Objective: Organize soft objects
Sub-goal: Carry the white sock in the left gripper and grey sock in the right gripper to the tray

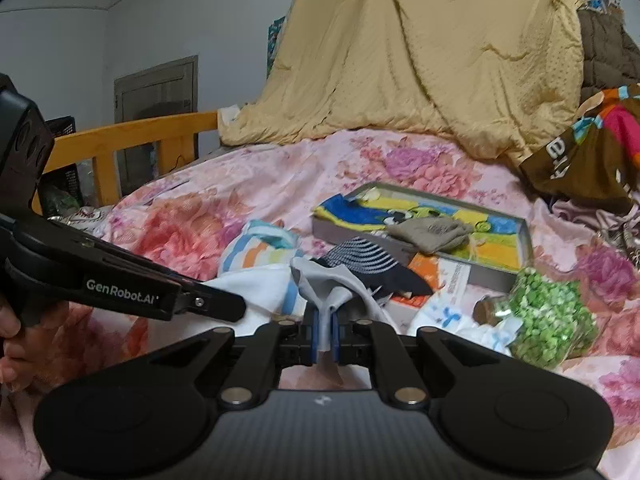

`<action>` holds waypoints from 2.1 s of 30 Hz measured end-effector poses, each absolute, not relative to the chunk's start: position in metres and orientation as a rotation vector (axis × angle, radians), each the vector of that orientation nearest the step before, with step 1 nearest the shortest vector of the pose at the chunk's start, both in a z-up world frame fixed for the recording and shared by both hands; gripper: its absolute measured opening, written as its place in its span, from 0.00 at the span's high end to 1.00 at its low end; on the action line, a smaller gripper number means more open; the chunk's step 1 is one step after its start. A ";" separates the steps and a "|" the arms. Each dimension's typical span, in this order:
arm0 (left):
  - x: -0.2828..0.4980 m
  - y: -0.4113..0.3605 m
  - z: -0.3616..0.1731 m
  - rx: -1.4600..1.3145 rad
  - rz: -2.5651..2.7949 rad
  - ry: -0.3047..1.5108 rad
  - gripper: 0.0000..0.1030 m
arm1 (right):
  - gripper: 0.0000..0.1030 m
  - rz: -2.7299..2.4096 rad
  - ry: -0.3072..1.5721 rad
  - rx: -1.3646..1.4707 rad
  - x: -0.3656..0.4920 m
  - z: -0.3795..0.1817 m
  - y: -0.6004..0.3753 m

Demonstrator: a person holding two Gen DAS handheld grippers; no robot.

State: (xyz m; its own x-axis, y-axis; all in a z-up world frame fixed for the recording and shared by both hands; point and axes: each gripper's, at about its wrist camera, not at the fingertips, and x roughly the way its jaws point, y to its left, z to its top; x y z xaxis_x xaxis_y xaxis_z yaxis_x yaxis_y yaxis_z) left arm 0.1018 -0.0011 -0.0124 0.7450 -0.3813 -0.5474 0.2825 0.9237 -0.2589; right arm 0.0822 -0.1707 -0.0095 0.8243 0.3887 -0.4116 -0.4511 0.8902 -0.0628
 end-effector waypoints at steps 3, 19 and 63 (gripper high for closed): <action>0.106 0.002 -0.007 -0.166 -0.348 0.608 0.91 | 0.93 0.432 0.384 -0.163 0.086 -0.008 -0.173; 0.159 -0.010 0.018 -0.220 -0.320 0.543 0.91 | 0.93 0.371 0.300 -0.082 0.142 0.004 -0.199; 0.426 -0.110 -0.016 -0.161 -0.246 0.592 0.90 | 0.92 0.211 0.416 0.211 0.363 -0.016 -0.284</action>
State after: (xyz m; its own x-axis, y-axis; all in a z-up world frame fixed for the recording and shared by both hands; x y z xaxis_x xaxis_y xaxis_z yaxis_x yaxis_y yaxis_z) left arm 0.4257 -0.1104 -0.0160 0.8021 -0.2742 -0.5306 0.1821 0.9584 -0.2199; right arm 0.3629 -0.2837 -0.0158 0.8937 0.2445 -0.3761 -0.1587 0.9565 0.2447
